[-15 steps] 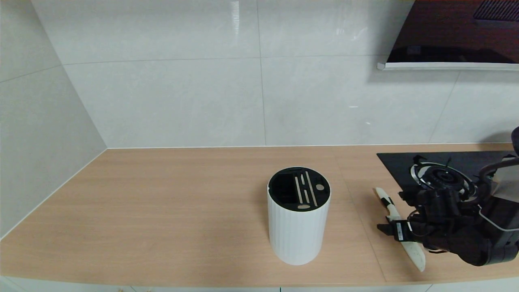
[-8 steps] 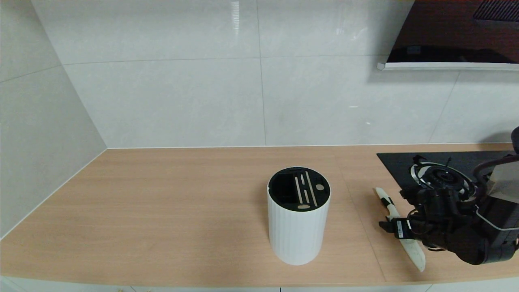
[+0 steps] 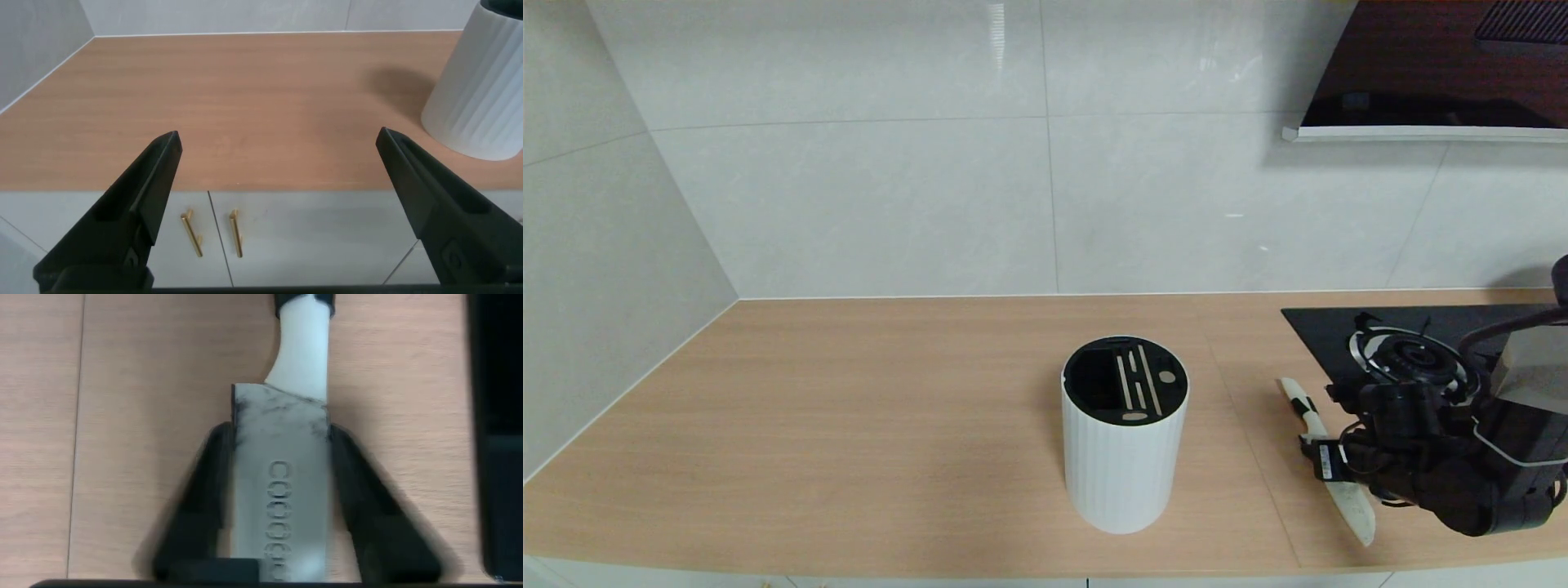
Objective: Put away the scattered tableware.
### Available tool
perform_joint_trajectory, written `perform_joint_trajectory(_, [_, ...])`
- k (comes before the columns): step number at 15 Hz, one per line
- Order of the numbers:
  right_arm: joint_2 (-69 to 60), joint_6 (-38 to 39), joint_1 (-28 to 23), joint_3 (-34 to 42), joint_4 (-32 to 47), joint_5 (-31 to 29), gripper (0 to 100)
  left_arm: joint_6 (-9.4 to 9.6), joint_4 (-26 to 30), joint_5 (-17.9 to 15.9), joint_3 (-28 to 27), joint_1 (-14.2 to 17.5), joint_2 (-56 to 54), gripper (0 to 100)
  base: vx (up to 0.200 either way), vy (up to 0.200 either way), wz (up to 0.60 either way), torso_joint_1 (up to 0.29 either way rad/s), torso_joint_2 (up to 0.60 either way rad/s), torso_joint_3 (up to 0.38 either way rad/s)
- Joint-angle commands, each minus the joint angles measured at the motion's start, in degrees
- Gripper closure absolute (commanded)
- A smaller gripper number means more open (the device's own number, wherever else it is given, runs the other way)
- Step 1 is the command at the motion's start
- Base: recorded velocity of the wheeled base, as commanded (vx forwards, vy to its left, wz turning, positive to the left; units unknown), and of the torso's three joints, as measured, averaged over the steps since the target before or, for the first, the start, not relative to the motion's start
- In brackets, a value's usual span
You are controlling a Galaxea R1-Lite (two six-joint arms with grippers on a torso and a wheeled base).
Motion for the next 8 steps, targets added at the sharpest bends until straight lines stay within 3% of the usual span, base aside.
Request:
perform_joint_trajectory(1, [0.18,0.00,0.10,0.01,0.20,-0.23,100,-0.01,-0.02,-0.01,0.00,0.02,0.02,0,0.000,0.000,0.00,0.000,0.00,0.000])
perform_joint_trajectory(8, [-3.43,-0.09,0.19,2.30,-2.61,-1.64,100,-0.01,-0.02,-0.01,0.00,0.02,0.02,0,0.000,0.000,0.00,0.000,0.00,0.000])
